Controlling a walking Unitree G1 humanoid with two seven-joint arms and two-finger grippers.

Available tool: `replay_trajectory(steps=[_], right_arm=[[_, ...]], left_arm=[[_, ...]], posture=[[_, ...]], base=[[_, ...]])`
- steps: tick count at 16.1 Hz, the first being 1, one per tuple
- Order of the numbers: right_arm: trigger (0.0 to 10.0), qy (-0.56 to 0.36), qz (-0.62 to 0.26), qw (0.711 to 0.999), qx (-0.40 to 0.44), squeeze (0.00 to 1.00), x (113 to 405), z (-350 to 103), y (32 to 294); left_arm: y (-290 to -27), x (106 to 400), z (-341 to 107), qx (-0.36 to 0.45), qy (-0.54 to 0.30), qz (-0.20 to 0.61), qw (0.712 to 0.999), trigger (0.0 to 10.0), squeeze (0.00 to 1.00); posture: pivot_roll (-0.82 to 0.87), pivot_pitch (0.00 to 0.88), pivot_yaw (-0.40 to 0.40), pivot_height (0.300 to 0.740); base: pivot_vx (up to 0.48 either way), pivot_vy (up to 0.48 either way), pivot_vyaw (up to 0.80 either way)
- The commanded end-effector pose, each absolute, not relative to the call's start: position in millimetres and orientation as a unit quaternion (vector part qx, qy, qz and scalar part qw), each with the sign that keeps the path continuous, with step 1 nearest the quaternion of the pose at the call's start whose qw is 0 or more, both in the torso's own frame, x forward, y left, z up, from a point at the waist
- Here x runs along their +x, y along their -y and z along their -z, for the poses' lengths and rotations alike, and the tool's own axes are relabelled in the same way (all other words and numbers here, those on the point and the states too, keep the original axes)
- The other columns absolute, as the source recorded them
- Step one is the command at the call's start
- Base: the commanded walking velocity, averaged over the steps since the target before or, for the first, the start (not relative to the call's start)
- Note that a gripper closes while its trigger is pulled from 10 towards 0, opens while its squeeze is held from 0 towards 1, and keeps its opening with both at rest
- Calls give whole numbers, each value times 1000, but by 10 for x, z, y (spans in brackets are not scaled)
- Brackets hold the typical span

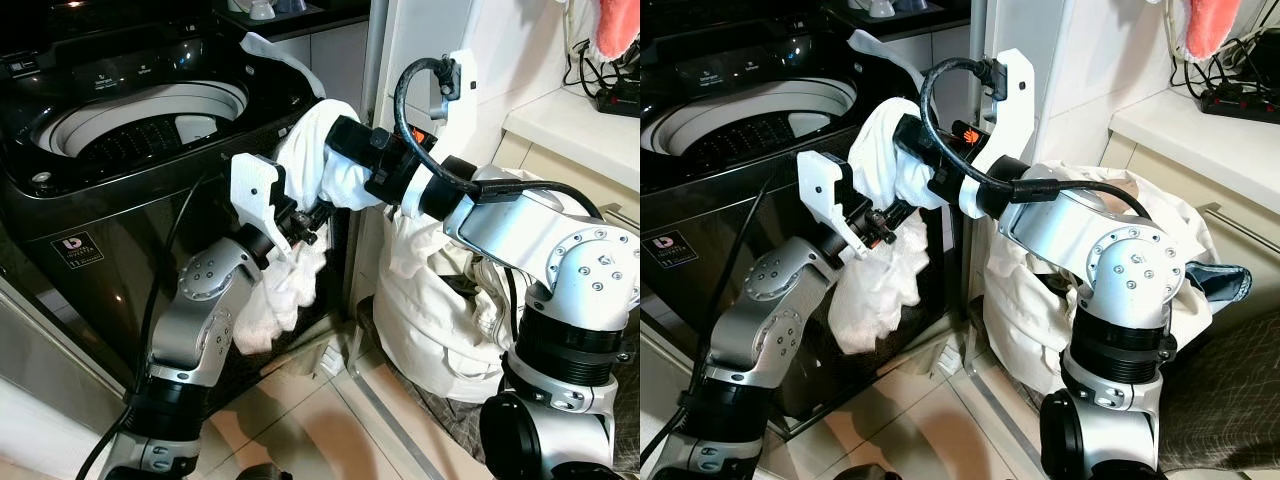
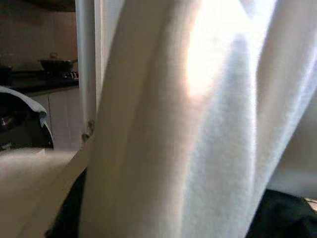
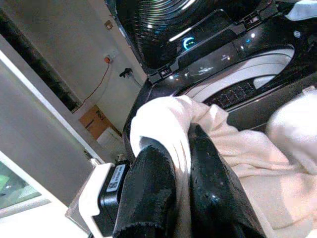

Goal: Clothes washing

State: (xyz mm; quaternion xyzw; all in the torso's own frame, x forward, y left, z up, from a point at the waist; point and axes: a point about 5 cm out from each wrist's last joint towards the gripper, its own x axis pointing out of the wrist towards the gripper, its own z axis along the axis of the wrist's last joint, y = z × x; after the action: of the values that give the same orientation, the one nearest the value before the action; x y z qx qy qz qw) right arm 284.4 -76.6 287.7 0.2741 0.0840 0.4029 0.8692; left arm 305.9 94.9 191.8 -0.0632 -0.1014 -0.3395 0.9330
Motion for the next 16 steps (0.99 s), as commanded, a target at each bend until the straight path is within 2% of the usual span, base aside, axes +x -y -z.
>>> replay_trajectory(steps=[1, 10, 11, 12, 14, 15, 16], right_arm=[[0, -78, -405, 869, 272, 0, 2817, -2897, 774], [0, -83, -388, 876, 274, 0, 2836, -2858, 791], [667, -85, -382, 879, 274, 0, 2838, -2841, 799], [10000, -89, -370, 885, 268, 0, 2847, -2802, 817], [10000, -91, -356, 893, 259, 0, 2852, -2751, 837], [10000, -96, -353, 893, 261, 1000, 2844, -2711, 848], [10000, -101, -350, 893, 264, 1000, 2835, -2680, 860]], left_arm=[[-972, 3048, -1910, -68, 97, 342, 932, 0, 0], [-1021, 3041, -1937, -73, 101, 343, 931, 0, 0], [-1041, 3046, -1949, -75, 104, 338, 932, 0, 0], [-1067, 3054, -1957, -74, 107, 330, 935, 0, 0], [-1089, 3058, -1953, -73, 107, 323, 938, 0, 0], [-1114, 3063, -1954, -72, 108, 316, 940, 0, 0], [-1134, 3068, -1956, -72, 109, 311, 942, 0, 0]], posture=[[-19, 0, 24, 740], [-18, 0, 28, 740], [-19, 0, 30, 740], [-20, 0, 31, 740], [-19, 0, 32, 740], [-20, 0, 33, 740], [-21, 0, 35, 740]], base=[[0, 0, 0], [0, 0, 0], [0, 0, 0], [0, 0, 0], [0, 0, 0], [0, 0, 0], [0, 0, 0]])
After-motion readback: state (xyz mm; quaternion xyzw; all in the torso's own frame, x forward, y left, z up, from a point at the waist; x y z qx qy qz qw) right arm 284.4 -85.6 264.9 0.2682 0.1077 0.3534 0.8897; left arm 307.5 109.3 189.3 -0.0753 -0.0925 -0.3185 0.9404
